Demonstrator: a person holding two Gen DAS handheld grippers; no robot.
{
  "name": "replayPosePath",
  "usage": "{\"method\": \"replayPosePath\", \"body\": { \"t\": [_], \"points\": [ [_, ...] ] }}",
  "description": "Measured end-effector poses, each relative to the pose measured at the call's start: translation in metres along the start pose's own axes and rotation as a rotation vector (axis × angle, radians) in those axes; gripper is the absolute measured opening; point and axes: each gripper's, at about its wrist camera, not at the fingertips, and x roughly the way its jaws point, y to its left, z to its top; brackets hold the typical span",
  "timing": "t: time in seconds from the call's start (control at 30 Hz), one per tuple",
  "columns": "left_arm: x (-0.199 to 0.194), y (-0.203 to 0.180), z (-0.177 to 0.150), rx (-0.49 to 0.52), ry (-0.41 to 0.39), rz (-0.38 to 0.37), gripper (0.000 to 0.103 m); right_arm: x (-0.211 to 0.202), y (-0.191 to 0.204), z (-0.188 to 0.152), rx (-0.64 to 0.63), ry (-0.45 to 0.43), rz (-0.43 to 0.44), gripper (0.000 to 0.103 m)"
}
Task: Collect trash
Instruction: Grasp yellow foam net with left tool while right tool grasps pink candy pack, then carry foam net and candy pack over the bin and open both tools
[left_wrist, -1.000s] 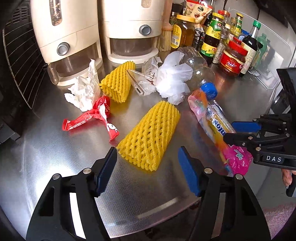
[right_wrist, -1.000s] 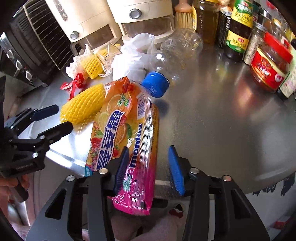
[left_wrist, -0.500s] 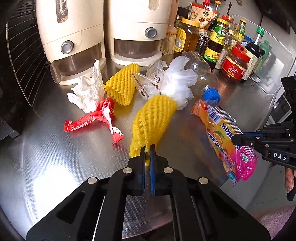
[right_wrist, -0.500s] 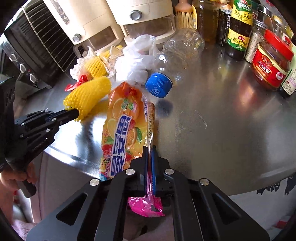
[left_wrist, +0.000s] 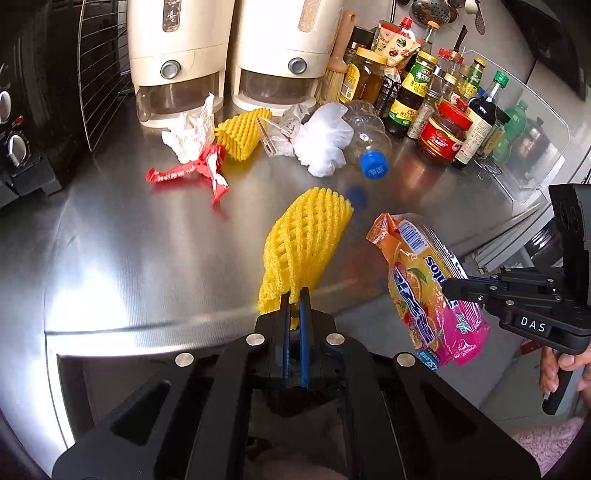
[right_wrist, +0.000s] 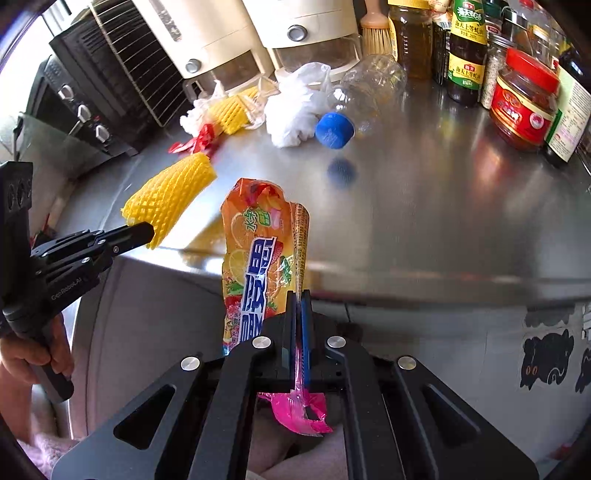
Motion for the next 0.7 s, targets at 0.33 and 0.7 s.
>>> {"method": "replayPosePath", "body": {
  "t": [0.33,0.7],
  "points": [
    [-0.014,-0.031,-0.074,-0.055,0.084,-0.038,0.003,-0.017,-0.005,-0.061,0.003,0.056,0.012,0.004],
    [0.054,-0.032,-0.139,-0.128,0.278,-0.058,0.003,0.049,-0.029,-0.116,0.059,0.217,-0.053,0.004]
  ]
}}
